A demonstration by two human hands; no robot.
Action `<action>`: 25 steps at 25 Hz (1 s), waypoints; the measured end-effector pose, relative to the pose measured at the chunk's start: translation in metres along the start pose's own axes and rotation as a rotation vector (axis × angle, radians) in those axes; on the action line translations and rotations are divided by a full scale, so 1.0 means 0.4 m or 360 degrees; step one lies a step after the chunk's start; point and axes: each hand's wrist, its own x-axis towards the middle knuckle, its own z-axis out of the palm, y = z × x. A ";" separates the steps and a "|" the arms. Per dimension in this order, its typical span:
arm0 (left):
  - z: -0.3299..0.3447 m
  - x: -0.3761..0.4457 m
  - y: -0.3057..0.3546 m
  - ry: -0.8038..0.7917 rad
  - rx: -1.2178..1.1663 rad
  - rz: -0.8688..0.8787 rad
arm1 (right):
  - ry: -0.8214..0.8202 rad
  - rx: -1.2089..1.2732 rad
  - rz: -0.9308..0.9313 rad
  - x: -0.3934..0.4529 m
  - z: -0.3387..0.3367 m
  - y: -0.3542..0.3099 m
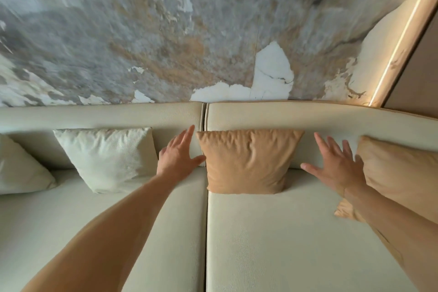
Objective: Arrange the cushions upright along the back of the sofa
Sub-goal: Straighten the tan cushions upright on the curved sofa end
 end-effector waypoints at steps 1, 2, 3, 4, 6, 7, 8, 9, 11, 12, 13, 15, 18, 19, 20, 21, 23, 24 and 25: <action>-0.020 -0.025 0.023 0.0031 0.0032 0.0035 | -0.0010 -0.0028 -0.0052 -0.020 -0.025 -0.006; -0.040 -0.048 0.047 0.0050 0.0055 0.0053 | -0.0015 -0.0052 -0.0104 -0.041 -0.052 -0.012; -0.055 -0.067 0.070 0.0053 0.0078 0.0060 | -0.0011 -0.0081 -0.0148 -0.060 -0.074 -0.013; -0.071 -0.089 0.094 0.0050 0.0109 0.0064 | 0.0003 -0.0107 -0.0181 -0.082 -0.099 -0.006; -0.091 -0.130 0.137 0.0064 0.0181 0.0079 | 0.0037 -0.0104 -0.0211 -0.114 -0.140 0.024; -0.100 -0.150 0.159 0.0083 0.0206 0.0085 | 0.0054 -0.0080 -0.0216 -0.129 -0.162 0.049; -0.107 -0.172 0.180 0.0101 0.0219 0.0083 | 0.0074 -0.0067 -0.0223 -0.143 -0.181 0.079; -0.111 -0.197 0.209 0.0127 0.0228 0.0080 | 0.0106 -0.0071 -0.0233 -0.160 -0.204 0.122; -0.109 -0.247 0.273 0.0172 0.0225 0.0088 | 0.0168 -0.0115 -0.0243 -0.191 -0.253 0.226; -0.105 -0.273 0.311 0.0200 0.0201 0.0097 | 0.0201 -0.0133 -0.0236 -0.206 -0.279 0.288; -0.100 -0.296 0.350 0.0230 0.0179 0.0100 | 0.0232 -0.0155 -0.0221 -0.219 -0.305 0.352; -0.085 -0.339 0.449 0.0272 0.0186 0.0110 | 0.0255 -0.0200 -0.0160 -0.249 -0.366 0.498; -0.060 -0.375 0.595 0.0286 0.0192 0.0133 | 0.0271 -0.0212 -0.0071 -0.295 -0.435 0.695; -0.051 -0.381 0.646 0.0289 0.0194 0.0154 | 0.0289 -0.0224 -0.0047 -0.314 -0.455 0.758; -0.042 -0.386 0.690 0.0288 0.0192 0.0172 | 0.0302 -0.0237 -0.0030 -0.331 -0.473 0.810; -0.036 -0.389 0.728 0.0284 0.0186 0.0186 | 0.0306 -0.0238 -0.0010 -0.348 -0.487 0.854; -0.026 -0.389 0.793 0.0269 0.0173 0.0213 | 0.0314 -0.0241 0.0030 -0.375 -0.506 0.927; -0.021 -0.387 0.824 0.0253 0.0178 0.0226 | 0.0305 -0.0254 0.0055 -0.387 -0.513 0.959; -0.016 -0.384 0.849 0.0230 0.0181 0.0242 | 0.0294 -0.0253 0.0079 -0.396 -0.518 0.984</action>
